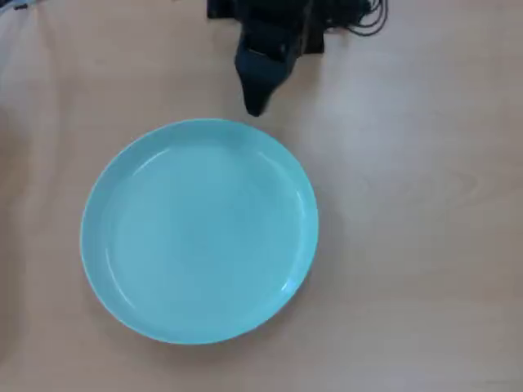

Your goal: Move the green bowl from right to left

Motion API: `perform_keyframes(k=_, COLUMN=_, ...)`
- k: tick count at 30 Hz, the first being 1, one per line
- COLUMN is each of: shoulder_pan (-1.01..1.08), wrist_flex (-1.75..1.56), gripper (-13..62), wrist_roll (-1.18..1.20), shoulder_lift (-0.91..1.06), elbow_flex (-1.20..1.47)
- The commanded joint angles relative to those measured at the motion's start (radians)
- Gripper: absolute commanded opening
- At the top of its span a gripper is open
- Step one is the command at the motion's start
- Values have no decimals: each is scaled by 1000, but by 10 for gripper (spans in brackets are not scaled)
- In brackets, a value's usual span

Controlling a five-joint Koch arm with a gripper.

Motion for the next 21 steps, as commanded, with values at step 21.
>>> perform_keyframes(k=21, shoulder_pan=204, wrist_flex=-344, gripper=341, wrist_roll=-219, shoulder_lift=28, elbow_flex=324)
